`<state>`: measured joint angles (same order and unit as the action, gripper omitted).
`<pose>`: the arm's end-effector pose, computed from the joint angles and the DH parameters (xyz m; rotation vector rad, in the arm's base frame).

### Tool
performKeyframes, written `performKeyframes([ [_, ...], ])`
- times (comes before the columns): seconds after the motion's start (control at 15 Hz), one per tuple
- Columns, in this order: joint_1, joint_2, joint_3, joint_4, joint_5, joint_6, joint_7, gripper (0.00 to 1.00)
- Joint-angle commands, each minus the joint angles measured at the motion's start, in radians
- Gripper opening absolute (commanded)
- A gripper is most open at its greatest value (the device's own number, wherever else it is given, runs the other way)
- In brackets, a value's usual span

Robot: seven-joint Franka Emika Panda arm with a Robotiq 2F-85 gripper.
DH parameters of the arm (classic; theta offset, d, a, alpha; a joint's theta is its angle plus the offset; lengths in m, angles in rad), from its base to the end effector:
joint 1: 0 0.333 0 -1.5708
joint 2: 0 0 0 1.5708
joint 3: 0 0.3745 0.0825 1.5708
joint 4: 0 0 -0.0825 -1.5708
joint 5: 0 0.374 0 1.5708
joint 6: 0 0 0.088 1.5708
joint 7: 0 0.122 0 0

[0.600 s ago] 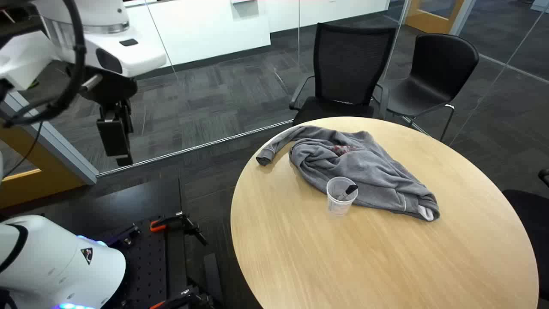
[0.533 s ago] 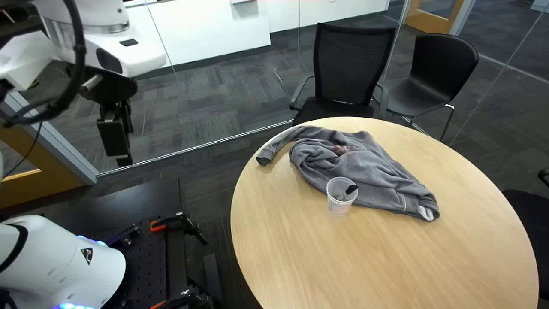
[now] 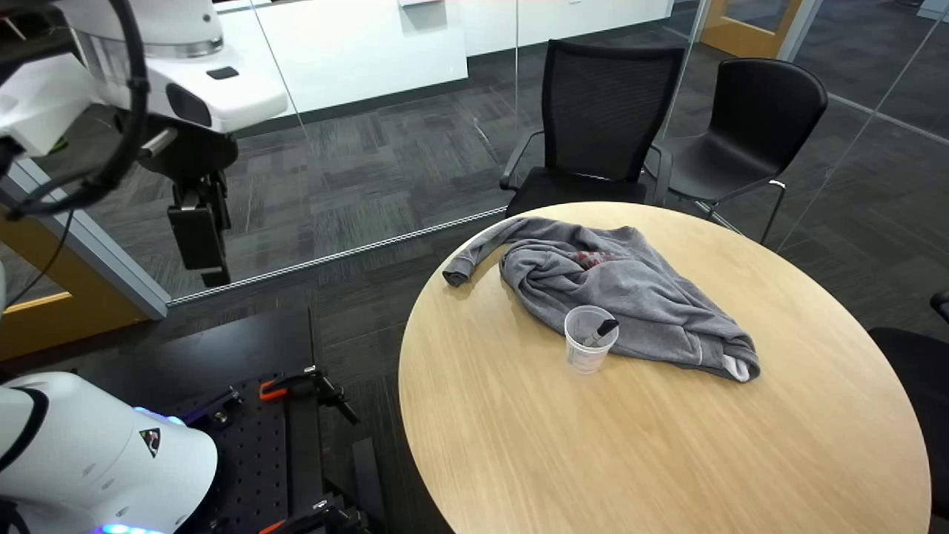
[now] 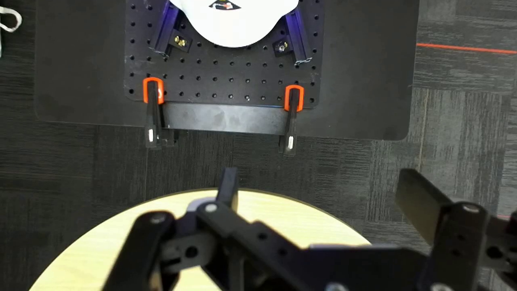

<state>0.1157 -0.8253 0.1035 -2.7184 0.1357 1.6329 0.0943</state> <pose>0.2075 0.0654 0.4658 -3.0918 -0.0857 0.4149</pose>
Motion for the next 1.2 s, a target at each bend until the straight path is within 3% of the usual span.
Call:
performKeyframes([
  [0.0,-0.008,-0.007,0.029,-0.01,0.009,0.083,0.023,1.0],
  [0.6,-0.048,0.11,0.15,-0.032,-0.067,0.601,0.187,1.0],
  [0.87,-0.132,0.205,0.19,-0.04,-0.161,0.837,0.311,1.0],
  [1.13,-0.228,0.298,0.225,-0.027,-0.256,0.968,0.415,1.0],
])
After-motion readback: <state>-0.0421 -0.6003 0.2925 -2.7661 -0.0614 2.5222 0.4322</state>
